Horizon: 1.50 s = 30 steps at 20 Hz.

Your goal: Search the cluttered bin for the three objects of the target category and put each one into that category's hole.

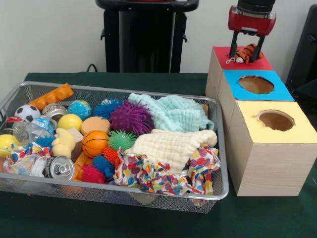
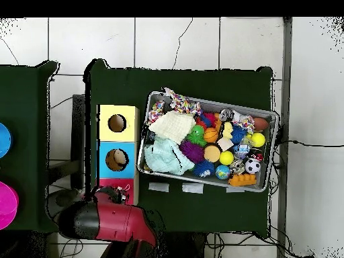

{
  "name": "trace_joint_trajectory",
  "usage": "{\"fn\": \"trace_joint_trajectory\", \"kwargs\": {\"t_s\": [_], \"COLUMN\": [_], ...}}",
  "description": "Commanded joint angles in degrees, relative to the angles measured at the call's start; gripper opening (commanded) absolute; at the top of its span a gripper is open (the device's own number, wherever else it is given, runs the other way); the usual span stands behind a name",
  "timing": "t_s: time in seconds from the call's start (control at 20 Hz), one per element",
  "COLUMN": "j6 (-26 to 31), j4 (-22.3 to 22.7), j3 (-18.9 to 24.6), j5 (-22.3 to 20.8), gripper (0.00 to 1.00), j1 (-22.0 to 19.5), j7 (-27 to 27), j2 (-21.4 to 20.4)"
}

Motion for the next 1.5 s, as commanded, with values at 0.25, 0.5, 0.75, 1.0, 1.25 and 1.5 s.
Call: {"fn": "trace_joint_trajectory", "kwargs": {"t_s": [0.25, 0.5, 0.75, 1.0, 1.25, 1.5], "j6": [6.97, 2.05, -1.16, -2.21, 0.03, 5.15], "j4": [-5.11, -2.23, -0.38, 1.89, 3.78, 4.26], "j3": [-0.05, 4.32, 8.51, 12.35, 16.05, 14.32], "j5": [0.33, 1.99, 3.90, 5.07, 7.59, 8.96], "gripper": [1.00, 1.00, 1.00, 1.00, 1.00, 1.00], "j1": [-0.21, -3.47, -6.10, -9.05, -11.10, -8.59], "j7": [10.92, 10.46, 11.52, 11.46, 11.90, 14.49], "j2": [-0.04, 2.80, 4.62, 4.90, 4.10, 0.80]}}
